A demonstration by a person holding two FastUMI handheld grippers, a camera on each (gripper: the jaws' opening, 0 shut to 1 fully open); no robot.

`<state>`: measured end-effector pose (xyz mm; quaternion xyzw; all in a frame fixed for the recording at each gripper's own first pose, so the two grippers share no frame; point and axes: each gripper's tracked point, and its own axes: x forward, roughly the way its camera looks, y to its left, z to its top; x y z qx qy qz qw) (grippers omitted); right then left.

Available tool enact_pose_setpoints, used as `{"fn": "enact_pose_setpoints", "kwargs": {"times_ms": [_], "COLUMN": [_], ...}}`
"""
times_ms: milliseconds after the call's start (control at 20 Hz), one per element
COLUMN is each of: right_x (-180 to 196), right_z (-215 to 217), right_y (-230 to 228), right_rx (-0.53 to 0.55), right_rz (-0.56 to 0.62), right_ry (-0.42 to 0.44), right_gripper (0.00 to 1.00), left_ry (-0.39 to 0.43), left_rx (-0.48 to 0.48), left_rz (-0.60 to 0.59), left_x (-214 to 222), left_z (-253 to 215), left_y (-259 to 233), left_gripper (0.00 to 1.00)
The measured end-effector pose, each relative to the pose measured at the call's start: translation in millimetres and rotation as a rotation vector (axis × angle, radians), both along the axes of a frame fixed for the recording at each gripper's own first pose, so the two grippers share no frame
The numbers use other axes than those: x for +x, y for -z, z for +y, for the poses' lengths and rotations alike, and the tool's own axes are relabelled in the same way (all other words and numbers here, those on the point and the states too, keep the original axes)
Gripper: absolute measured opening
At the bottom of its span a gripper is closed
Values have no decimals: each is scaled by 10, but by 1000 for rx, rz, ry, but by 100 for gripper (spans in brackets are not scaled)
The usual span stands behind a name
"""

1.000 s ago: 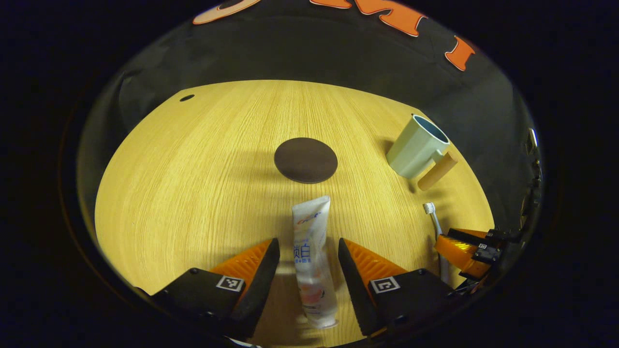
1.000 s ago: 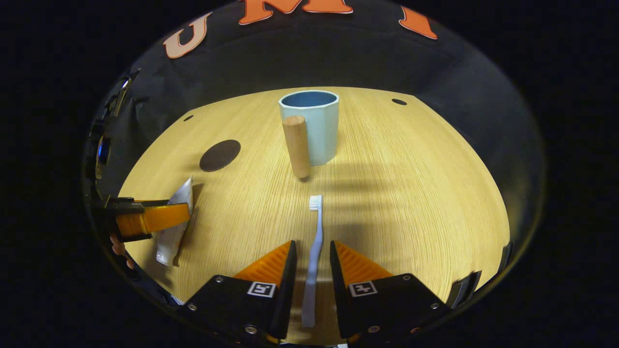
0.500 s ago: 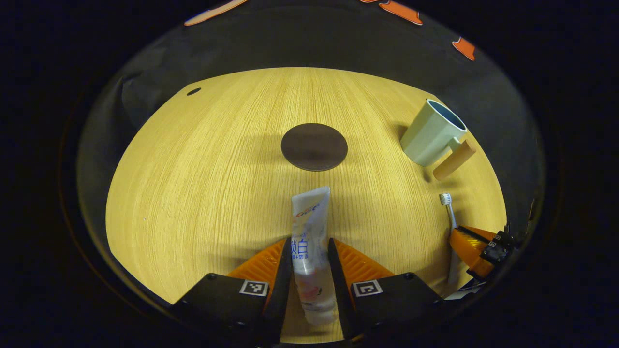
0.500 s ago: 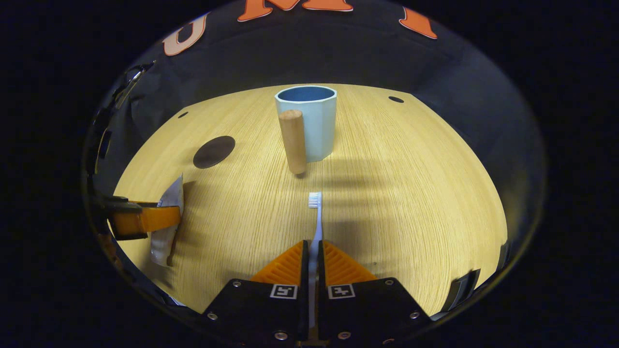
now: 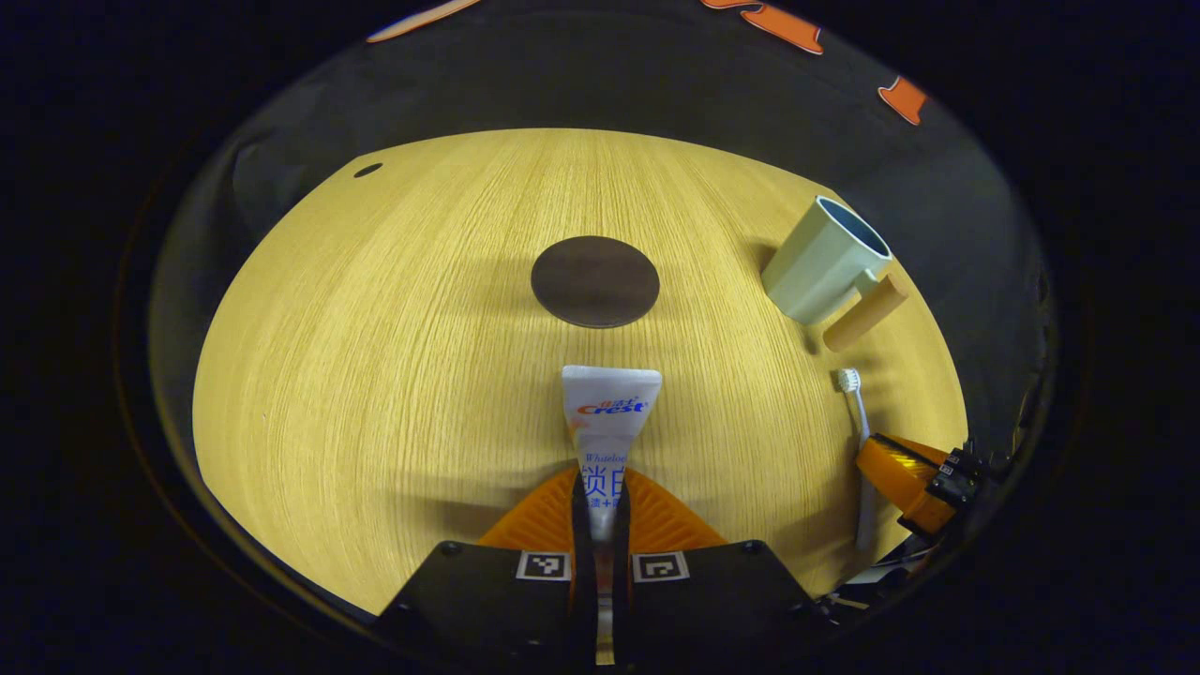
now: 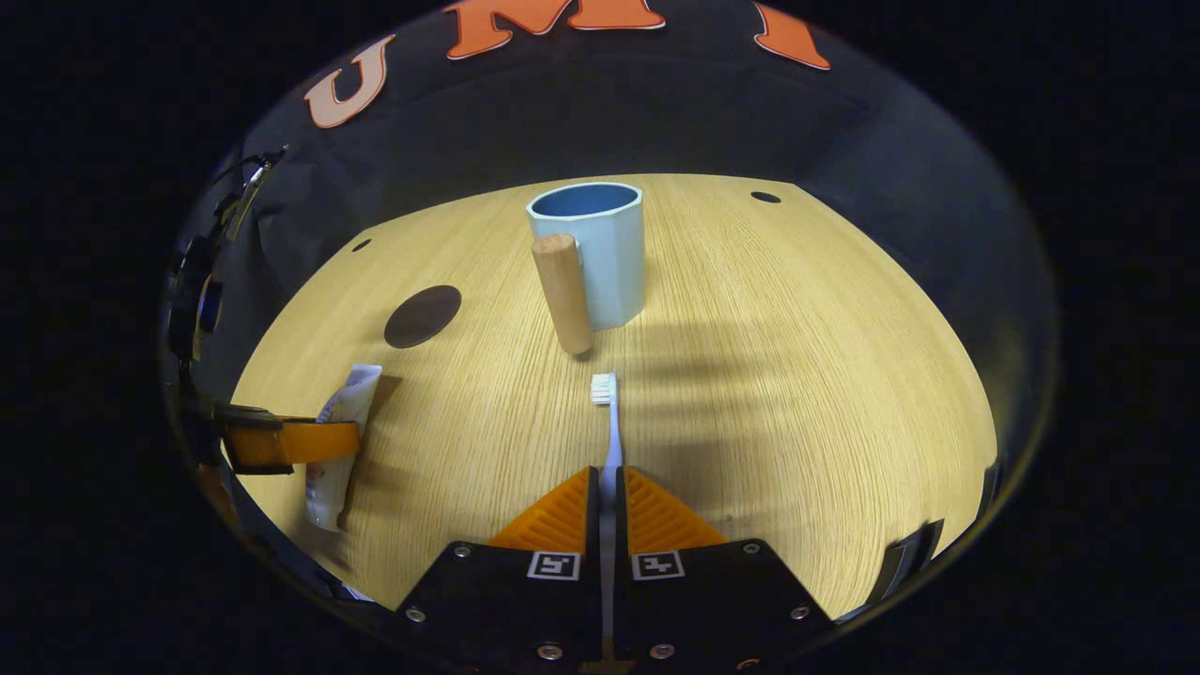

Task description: Put the toothbrush and toothpaste on the desktop into the cup, then pick up the cup and place it on the coaster on the desktop.

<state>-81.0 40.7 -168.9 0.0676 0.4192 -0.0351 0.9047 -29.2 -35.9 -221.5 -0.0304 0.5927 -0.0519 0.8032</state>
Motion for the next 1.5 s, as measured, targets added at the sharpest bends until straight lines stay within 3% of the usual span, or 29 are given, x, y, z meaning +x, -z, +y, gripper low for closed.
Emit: {"fn": "enact_pose_setpoints", "kwargs": {"times_ms": [200,450,550,600,700,800,900,1150,1500], "right_x": [24,90,152,190,262,357,467,750,1213], "right_z": [-28,-134,-183,-199,-230,-259,-257,-221,-153], "right_y": [-167,-522,-703,-779,-935,-1122,-1293,-1674,-1993], "right_rx": [3,-6,-12,-14,-31,-58,-68,-94,-20], "right_rz": [-48,-139,-188,-214,-253,-303,-346,-480,-654], "right_ry": [-1,5,5,4,-6,-16,-28,-75,-104], "right_gripper": [6,6,6,6,6,6,6,6,6], "left_ry": [12,22,25,28,36,39,39,38,44], "left_rx": [-19,-29,-39,-39,-33,-33,-32,-28,-17], "left_rz": [10,-27,-46,-60,-80,-95,-106,-142,-207], "left_x": [674,1833,1721,1229,1707,1794,1818,1690,1671], "left_z": [-87,-150,-462,-395,-381,-385,-296,-197,-199], "left_y": [-267,-813,-1516,-1559,-1737,-1787,-1713,-2294,-3135], "left_gripper": [10,10,10,10,10,10,10,10,10]}}
